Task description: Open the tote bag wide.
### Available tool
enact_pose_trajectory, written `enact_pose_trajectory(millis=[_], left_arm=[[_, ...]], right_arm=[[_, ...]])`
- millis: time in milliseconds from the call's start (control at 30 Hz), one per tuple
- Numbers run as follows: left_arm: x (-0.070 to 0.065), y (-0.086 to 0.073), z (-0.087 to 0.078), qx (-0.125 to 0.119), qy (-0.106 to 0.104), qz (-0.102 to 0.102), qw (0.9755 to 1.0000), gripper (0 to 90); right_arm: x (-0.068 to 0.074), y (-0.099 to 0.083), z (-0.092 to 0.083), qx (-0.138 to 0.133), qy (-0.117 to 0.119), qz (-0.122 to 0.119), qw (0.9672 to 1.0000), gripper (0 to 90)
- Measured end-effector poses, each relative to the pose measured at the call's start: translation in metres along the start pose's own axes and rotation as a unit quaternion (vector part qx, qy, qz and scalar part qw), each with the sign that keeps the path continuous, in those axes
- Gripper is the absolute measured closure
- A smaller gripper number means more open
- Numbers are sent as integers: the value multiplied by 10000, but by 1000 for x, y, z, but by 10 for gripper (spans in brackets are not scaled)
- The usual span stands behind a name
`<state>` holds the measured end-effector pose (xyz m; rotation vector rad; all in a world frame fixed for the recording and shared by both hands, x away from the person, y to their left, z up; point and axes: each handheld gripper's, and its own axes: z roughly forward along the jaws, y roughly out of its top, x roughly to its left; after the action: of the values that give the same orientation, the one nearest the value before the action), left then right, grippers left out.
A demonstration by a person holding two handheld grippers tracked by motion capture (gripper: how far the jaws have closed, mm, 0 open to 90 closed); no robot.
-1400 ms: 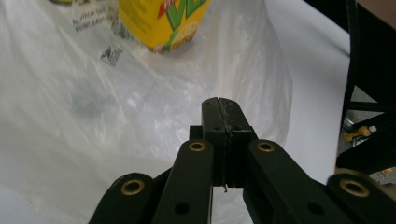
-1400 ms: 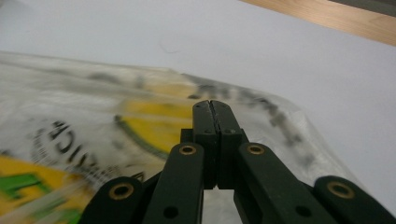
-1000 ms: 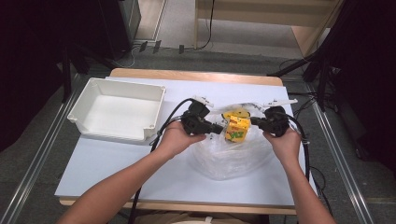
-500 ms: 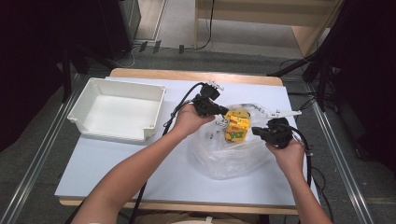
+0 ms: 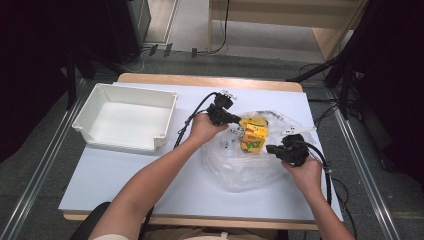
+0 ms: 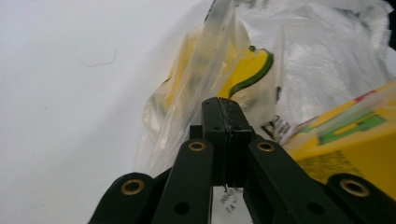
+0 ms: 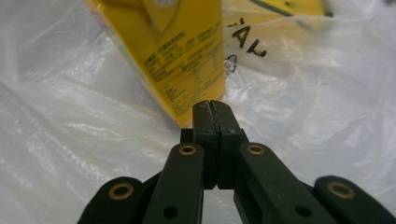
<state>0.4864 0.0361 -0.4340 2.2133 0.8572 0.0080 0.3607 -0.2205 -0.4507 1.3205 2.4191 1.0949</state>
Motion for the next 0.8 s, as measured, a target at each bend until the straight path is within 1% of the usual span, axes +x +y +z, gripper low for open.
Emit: enact_pose_trajectory(millis=[33, 67, 100, 133, 167, 200, 233, 333, 367, 467, 500, 533, 567, 600, 633, 667, 700, 733, 800], left_arm=[[4, -3, 4, -69, -73, -105, 9999, 900], [4, -3, 4, -69, -73, -105, 9999, 900], [6, -5, 6, -58, -67, -141, 9999, 900], [8, -6, 8, -48, -67, -187, 9998, 900], [10, -9, 13, 28, -48, -212, 9998, 900], [10, -9, 13, 28, -48, -212, 9998, 900], [11, -11, 18, 84, -26, -238, 9997, 900], [12, -13, 22, 121, -9, -263, 9996, 900], [14, -15, 25, 140, 28, -297, 9995, 900], [15, -16, 27, 180, 47, -309, 9993, 900], [16, -17, 27, 144, 40, -337, 9993, 900], [16, -17, 27, 144, 40, -337, 9993, 900], [17, -17, 27, 146, 68, -308, 9994, 900], [17, -17, 27, 146, 68, -308, 9994, 900], [17, -17, 27, 161, 74, -296, 9994, 900], [18, -17, 26, 158, 87, -293, 9994, 900], [18, -17, 26, 153, 106, -302, 9994, 900], [18, -17, 26, 156, 97, -316, 9993, 900], [19, -17, 25, 176, 120, -298, 9993, 900]], right_arm=[[2, -3, 1, 9, 31, -60, 10000, 900], [2, -3, 1, 9, 31, -60, 10000, 900], [3, -8, 3, 54, 63, -112, 9999, 900], [3, -11, 4, 112, 86, -82, 9999, 900], [2, -13, 5, 139, 128, -20, 9998, 900], [2, -13, 5, 139, 128, -20, 9998, 900], [2, -16, 7, 169, 163, -60, 9997, 900], [3, -20, 7, 177, 232, -92, 9995, 900], [5, -23, 9, 235, 273, -111, 9993, 900], [5, -27, 11, 280, 296, -164, 9990, 900], [7, -29, 9, 257, 324, -219, 9989, 900], [7, -29, 9, 257, 324, -219, 9989, 900], [8, -32, 7, 237, 363, -277, 9987, 900], [8, -32, 7, 237, 363, -277, 9987, 900], [8, -36, 4, 262, 449, -270, 9983, 900], [8, -36, 4, 262, 449, -270, 9983, 900], [11, -40, 0, 313, 467, -381, 9977, 900], [11, -40, 0, 313, 467, -381, 9977, 900], [12, -46, -5, 305, 497, -473, 9972, 900]])
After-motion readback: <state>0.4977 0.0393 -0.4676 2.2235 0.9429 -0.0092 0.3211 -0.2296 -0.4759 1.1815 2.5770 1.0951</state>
